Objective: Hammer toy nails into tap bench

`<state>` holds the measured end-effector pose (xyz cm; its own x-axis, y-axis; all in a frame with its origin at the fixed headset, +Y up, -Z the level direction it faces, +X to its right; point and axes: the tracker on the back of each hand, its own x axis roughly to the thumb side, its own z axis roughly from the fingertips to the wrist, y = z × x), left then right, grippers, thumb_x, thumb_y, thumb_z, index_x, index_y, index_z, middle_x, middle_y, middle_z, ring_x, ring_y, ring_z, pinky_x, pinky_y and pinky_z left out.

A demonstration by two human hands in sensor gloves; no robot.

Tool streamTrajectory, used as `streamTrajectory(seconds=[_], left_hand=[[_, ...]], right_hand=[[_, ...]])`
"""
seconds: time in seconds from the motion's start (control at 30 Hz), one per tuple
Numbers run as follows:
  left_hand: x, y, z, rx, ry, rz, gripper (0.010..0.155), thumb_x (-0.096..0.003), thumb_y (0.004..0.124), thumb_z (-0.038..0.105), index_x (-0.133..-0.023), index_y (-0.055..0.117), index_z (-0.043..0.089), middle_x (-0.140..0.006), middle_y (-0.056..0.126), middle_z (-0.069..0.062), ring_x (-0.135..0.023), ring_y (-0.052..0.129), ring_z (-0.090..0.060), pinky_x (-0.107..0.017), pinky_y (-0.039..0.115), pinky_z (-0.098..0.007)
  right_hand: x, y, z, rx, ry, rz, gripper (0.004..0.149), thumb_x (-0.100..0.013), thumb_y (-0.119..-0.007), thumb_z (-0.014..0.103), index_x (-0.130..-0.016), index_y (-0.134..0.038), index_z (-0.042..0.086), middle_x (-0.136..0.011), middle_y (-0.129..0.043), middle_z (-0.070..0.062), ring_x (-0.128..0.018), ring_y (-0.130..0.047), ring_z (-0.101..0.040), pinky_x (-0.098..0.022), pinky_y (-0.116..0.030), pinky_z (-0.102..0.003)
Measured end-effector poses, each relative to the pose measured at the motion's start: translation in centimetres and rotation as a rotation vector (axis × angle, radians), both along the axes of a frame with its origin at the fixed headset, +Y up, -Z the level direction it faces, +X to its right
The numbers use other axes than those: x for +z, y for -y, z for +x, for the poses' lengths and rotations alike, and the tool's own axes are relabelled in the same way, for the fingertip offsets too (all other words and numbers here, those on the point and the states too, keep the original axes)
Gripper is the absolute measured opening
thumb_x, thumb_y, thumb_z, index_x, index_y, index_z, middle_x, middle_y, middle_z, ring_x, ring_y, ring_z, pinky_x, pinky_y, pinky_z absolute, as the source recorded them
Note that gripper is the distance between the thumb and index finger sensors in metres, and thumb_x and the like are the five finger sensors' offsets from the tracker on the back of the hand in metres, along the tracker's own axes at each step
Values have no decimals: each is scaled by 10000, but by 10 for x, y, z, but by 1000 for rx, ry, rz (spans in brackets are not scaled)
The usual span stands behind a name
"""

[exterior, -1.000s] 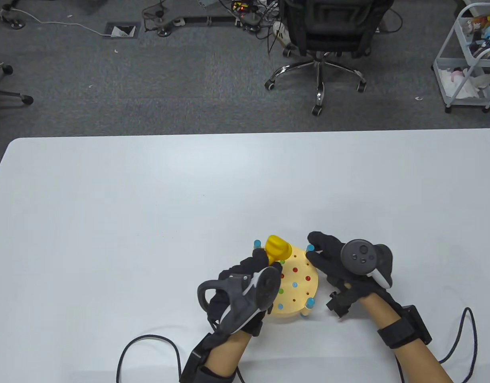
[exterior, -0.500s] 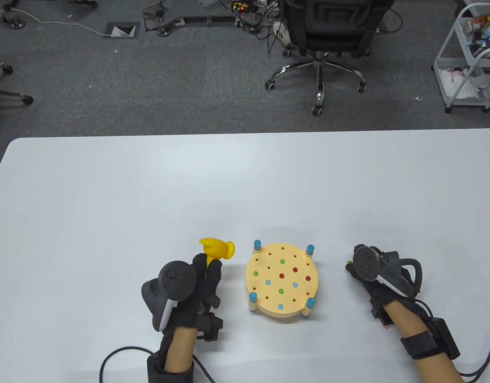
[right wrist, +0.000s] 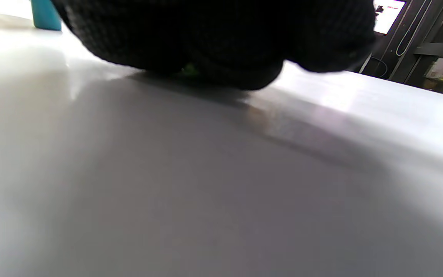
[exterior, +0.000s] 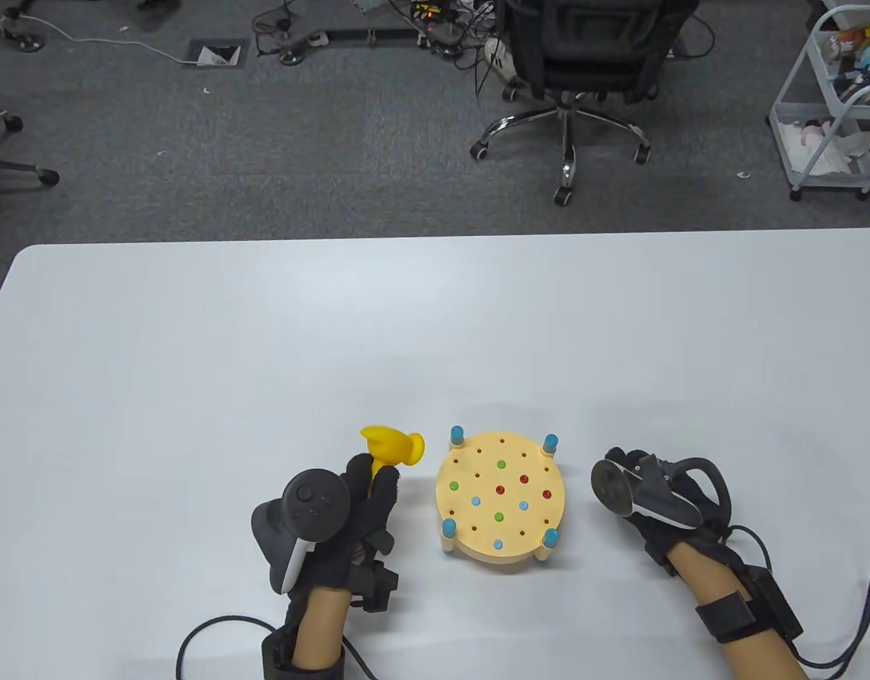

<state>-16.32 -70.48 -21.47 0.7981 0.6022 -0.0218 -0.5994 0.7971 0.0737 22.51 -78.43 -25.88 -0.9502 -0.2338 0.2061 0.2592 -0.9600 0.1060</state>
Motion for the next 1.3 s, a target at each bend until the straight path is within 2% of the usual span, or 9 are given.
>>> streamTrajectory(seconds=[0.23,0.33,0.43,0.57,0.63,0.7,0.83,0.9,1.3], left_hand=[[-1,2,3,-13,20,-14,625,-404,631,577,-837,789,155,-407,1037,-122,-19,923,-178,-61,801,-339],[-1,2,3,-13,24,-14,626,-403,631,577,-837,790,154,-406,1038,-124,-19,923,-179,-60,801,-340],[-1,0,4,-14,35,-5,627,-404,631,577,-839,789,154,-407,1037,-124,-20,924,-178,-60,801,-339],[0,0,9,-32,55,2,626,-404,630,578,-838,789,156,-407,1038,-121,-19,924,-177,-60,802,-337],[0,0,10,-35,58,-3,627,-403,631,578,-838,790,156,-407,1038,-122,-20,925,-177,-60,802,-338],[0,1,8,-29,60,-12,627,-403,631,578,-839,790,156,-409,1038,-123,-21,925,-178,-61,803,-339],[-1,2,-2,25,32,-19,628,-402,634,577,-840,791,154,-410,1037,-127,-22,924,-181,-62,801,-341],[-2,3,-5,42,20,-22,628,-402,634,578,-840,790,155,-410,1037,-127,-22,924,-181,-63,800,-341],[-1,1,-9,56,17,-13,629,-404,635,577,-843,790,154,-413,1036,-130,-25,924,-186,-65,800,-343]], right_hand=[[-2,-2,4,95,-9,63,388,-441,-656,410,-796,-714,263,-591,-899,-30,-242,-945,-4,-247,-890,-219],[-1,-20,23,-234,21,132,333,-403,-734,416,-697,-790,269,-522,-959,-19,-177,-982,-19,-184,-907,-222],[11,-63,33,-652,14,204,349,-404,-777,411,-714,-786,252,-540,-965,-40,-203,-1001,-43,-205,-909,-235],[22,-112,-2,-988,-114,157,338,-411,-795,389,-716,-778,245,-575,-956,-53,-249,-1002,-82,-235,-893,-265],[22,-126,-34,-917,-190,73,337,-414,-796,384,-719,-773,245,-591,-950,-55,-270,-1002,-93,-249,-888,-273],[20,-136,-75,-700,-256,52,327,-413,-797,381,-712,-773,250,-596,-949,-51,-277,-1003,-94,-253,-888,-275],[9,-136,-139,-339,-349,2,323,-406,-794,386,-703,-771,261,-597,-950,-37,-280,-1004,-85,-256,-892,-270],[2,-131,-158,-294,-339,-31,322,-412,-787,386,-707,-770,259,-595,-949,-40,-281,-1002,-88,-257,-890,-274],[-24,-102,-182,-212,-282,-127,328,-412,-783,397,-707,-776,256,-586,-958,-38,-278,-1007,-87,-250,-890,-277]])
